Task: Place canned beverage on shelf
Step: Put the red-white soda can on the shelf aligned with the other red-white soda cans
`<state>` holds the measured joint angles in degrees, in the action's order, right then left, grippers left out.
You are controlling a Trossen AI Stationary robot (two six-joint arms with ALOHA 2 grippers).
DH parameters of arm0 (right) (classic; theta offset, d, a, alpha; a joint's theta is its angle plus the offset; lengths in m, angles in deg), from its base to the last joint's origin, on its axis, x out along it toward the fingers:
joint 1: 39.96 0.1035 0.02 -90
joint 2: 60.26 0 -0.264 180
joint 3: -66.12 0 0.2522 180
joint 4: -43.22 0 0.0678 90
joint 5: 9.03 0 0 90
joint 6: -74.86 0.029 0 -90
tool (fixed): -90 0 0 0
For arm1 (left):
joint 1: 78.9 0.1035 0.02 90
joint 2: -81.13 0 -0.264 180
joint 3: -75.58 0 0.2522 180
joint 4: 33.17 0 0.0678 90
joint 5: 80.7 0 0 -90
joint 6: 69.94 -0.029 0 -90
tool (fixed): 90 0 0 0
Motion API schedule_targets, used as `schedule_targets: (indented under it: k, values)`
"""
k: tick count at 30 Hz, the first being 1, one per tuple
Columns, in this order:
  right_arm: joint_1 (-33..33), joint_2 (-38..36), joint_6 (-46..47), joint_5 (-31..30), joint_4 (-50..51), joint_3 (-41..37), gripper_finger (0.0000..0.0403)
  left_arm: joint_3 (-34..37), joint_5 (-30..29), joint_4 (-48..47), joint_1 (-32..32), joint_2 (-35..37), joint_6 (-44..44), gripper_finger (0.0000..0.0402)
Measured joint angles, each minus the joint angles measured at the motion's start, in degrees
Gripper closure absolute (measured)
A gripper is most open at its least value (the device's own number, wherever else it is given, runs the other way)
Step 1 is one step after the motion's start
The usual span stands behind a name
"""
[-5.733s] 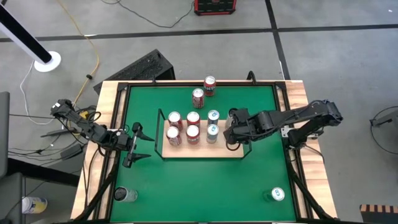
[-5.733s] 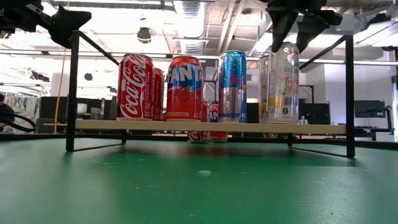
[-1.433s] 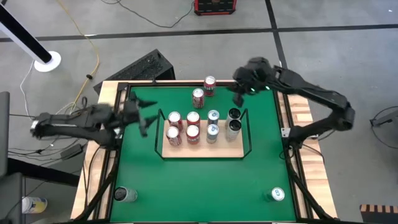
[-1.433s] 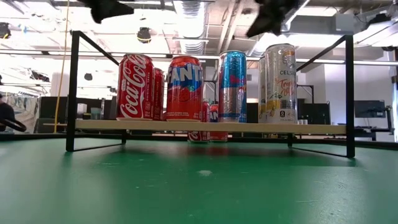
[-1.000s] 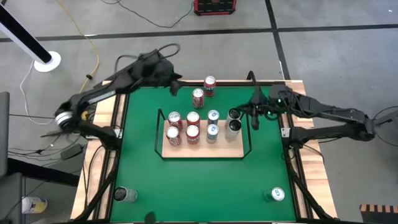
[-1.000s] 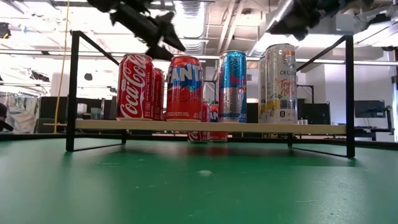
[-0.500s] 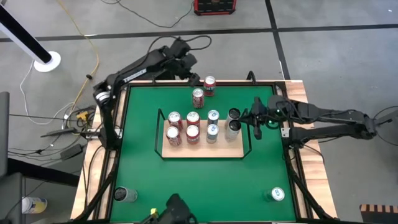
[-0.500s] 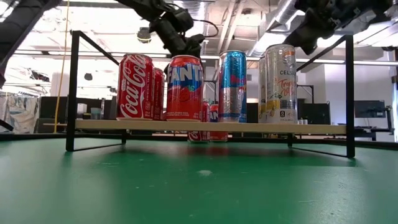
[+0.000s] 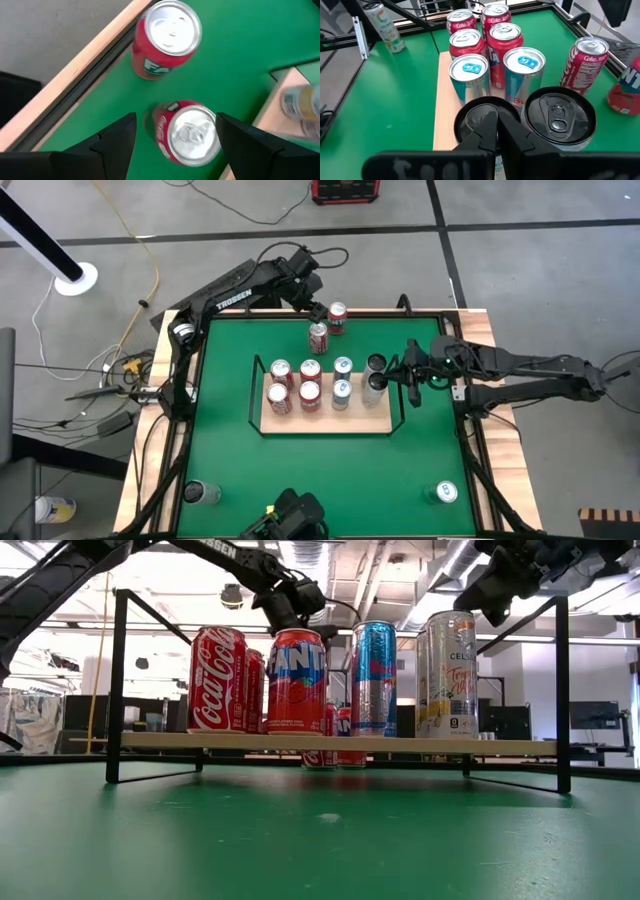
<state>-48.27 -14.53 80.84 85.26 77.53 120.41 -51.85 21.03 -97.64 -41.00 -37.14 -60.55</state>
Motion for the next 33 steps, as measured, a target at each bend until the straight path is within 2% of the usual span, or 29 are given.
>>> schedule_targets:
  k: [9,22,33]
  values:
    - [0.0,0.0,0.6,-1.8,-0.5,0.0,0.0361,0.3,-2.0,3.3,0.0,-0.1,-1.5,0.0134]
    - [-0.1,1.2,0.6,-1.8,-0.6,-0.1,0.0361,0.3,-0.3,3.9,-0.5,-0.1,-2.7,0.0025]
    - [-0.1,4.2,0.6,-1.8,-0.9,0.0,0.0361,0.3,-7.3,2.8,-5.6,0.0,-6.6,0.0019]
